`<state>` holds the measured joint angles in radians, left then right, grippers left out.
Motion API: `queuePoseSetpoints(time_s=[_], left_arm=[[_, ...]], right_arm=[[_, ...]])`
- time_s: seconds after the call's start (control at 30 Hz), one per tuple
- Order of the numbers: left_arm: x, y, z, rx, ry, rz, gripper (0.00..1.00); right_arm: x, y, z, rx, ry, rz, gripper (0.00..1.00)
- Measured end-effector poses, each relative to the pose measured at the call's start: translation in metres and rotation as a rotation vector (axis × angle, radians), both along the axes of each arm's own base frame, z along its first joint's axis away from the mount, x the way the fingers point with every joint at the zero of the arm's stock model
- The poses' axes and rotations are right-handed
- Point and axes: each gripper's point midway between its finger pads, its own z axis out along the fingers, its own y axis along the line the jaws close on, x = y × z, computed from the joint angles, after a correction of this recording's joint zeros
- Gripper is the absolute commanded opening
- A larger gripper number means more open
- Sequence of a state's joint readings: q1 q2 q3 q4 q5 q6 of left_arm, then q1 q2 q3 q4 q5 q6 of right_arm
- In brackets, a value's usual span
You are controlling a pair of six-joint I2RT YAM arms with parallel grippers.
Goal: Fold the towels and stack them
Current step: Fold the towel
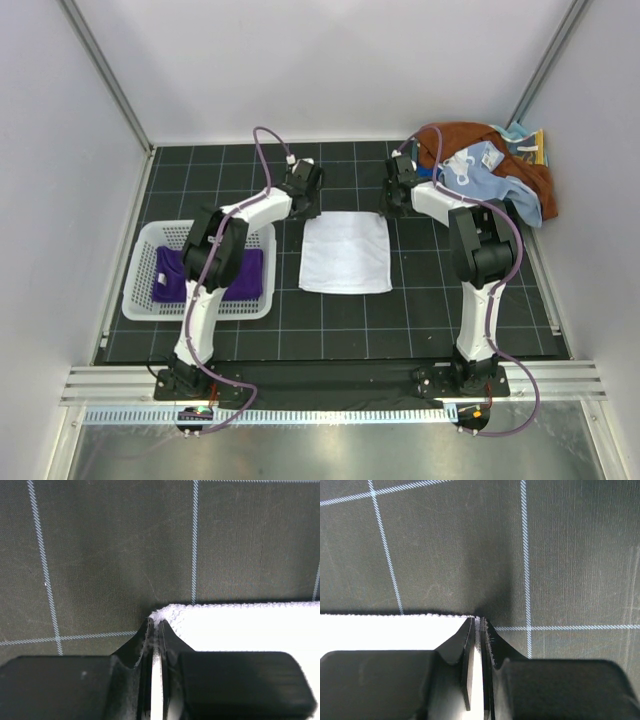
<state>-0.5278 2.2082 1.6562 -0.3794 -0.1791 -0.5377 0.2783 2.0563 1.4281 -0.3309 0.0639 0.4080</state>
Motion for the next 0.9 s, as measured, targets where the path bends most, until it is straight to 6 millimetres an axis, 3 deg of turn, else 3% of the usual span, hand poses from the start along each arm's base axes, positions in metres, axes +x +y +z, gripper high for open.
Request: queuePoseSetpoints(time_s=[0.37,0.47,0.73,0.9], left_arm=[[-0.002,0.006,0.005,-0.023,-0.065,0.022,0.00],[-0.004,0.008,0.009,-0.034,-0.091,0.026,0.00],[-0.001,0.003,0.043,-0.097,-0.175,0.016,0.00],[-0.004,-0.001,0.063,-0.142,-0.215,-0.002,0.00]], right_arm=[[0.009,0.003,0.009,0.011,-0.043,0.024,0.06],[0.013,0.005,0.022,0.020,-0.079,0.032,0.06],[0.019,0.008,0.086,0.065,-0.250,0.052,0.06],[0.010,0.006,0.098,0.078,-0.288,0.059,0.06]])
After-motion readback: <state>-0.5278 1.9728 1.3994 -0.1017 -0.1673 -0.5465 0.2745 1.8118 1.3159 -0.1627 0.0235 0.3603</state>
